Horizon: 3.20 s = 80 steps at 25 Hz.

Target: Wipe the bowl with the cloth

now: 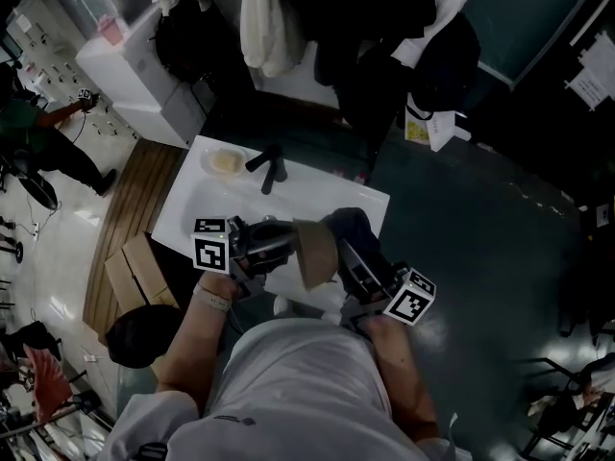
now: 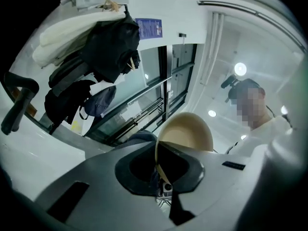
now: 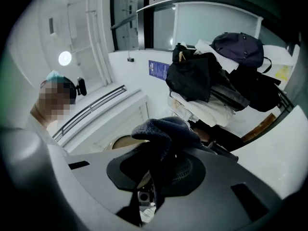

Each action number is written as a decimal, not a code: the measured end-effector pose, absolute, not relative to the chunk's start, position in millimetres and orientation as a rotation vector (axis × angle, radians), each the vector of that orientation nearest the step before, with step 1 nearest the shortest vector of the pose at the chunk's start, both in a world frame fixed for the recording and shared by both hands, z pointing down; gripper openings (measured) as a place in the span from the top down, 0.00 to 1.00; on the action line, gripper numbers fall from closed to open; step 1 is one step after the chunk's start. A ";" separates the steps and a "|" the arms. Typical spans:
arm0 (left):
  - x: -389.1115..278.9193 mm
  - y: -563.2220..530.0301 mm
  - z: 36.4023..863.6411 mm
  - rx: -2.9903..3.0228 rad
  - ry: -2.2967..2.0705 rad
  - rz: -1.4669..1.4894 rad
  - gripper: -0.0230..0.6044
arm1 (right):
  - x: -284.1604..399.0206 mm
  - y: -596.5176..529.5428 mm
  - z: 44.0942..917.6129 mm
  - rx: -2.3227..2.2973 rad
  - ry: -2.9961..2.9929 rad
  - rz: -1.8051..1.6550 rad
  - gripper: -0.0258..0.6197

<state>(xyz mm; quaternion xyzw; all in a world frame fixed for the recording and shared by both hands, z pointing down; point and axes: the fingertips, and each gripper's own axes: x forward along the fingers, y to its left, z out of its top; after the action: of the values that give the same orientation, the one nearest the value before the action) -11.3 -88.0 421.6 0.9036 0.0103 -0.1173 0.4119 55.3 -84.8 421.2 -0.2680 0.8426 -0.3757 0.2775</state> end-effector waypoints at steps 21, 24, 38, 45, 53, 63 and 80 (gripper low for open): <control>-9.4 -95.7 457.4 2.261 -0.127 -0.134 0.93 | 55.2 -82.7 410.6 -0.521 2.057 -1.114 0.83; -12.5 -100.1 462.1 2.243 -0.156 -0.140 0.93 | 55.9 -81.5 406.9 -0.492 2.053 -1.109 0.83; -12.9 -108.8 468.1 2.236 -0.183 -0.148 0.93 | 59.7 -76.0 410.4 -0.465 2.049 -1.130 0.83; -16.3 -115.2 470.1 2.227 -0.197 -0.157 0.93 | 59.7 -75.1 403.5 -0.436 2.044 -1.117 0.83; -26.8 -127.5 470.6 2.214 -0.240 -0.189 0.93 | 61.3 -76.2 404.6 -0.449 2.052 -1.124 0.83; -63.4 -165.4 497.0 2.103 -0.596 -0.192 0.93 | 63.9 -76.0 396.5 -0.498 2.117 -1.055 0.83; -38.8 -170.2 483.6 2.185 -0.970 -0.017 0.93 | 17.1 -74.7 399.0 -0.692 2.374 -1.016 0.83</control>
<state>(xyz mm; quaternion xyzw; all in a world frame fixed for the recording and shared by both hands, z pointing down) -38.8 -170.2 483.6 0.8504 -0.3773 -0.0067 0.3666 17.1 -74.7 399.0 -0.2516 0.8638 -0.3697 0.2319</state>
